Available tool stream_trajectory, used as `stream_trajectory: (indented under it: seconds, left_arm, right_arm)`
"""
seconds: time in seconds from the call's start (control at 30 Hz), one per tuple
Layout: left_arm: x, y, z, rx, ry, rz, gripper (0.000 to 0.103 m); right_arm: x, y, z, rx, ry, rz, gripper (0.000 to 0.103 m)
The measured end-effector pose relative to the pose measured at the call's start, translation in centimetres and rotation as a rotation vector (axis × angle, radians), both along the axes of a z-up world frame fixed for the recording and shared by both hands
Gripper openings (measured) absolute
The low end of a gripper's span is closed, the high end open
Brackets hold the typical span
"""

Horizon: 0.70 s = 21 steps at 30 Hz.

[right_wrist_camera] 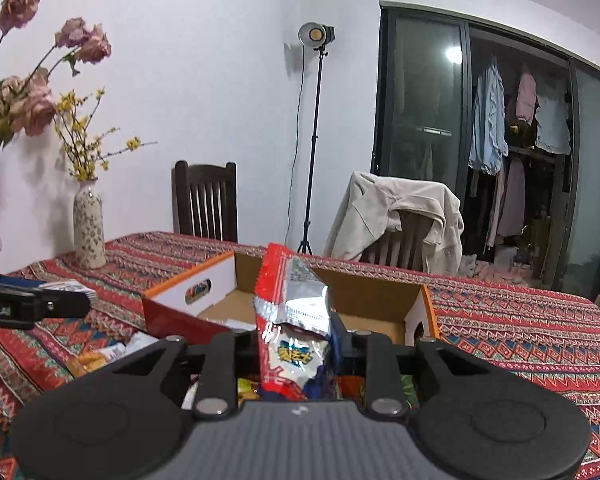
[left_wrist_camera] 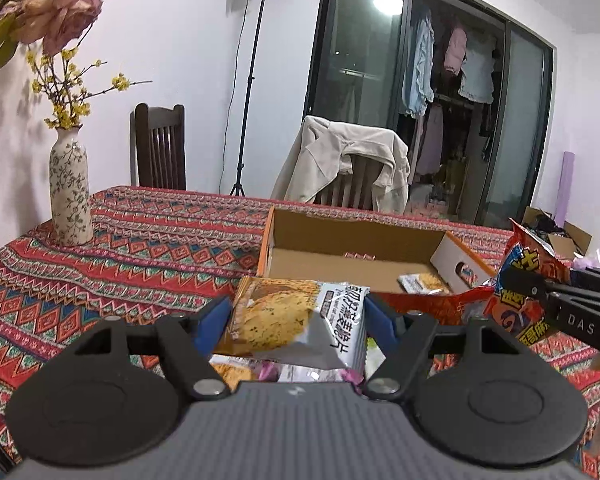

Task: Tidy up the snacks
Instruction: 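Carry both packets over the box and open both grippers to drop them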

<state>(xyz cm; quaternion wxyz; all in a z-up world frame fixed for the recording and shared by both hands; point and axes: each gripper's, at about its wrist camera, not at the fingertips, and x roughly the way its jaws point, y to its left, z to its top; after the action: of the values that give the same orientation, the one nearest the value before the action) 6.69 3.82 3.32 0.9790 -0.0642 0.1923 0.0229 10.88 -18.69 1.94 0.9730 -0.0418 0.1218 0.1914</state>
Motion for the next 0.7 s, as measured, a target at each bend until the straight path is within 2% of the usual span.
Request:
stream_trajectory:
  seconds: [0.3, 0.7]
  left_arm:
    - [2.6, -1.2, 2.2, -0.002, -0.027, -0.017, 0.073]
    - [7.6, -3.0, 4.2, -0.024, -0.033, -0.011, 0.073]
  right_arm:
    - [0.6, -0.1, 2.7, 0.040, -0.049, 0.010, 0.026]
    - [5.3, 0.2, 5.2, 0.118, -0.044, -0.002, 0.026]
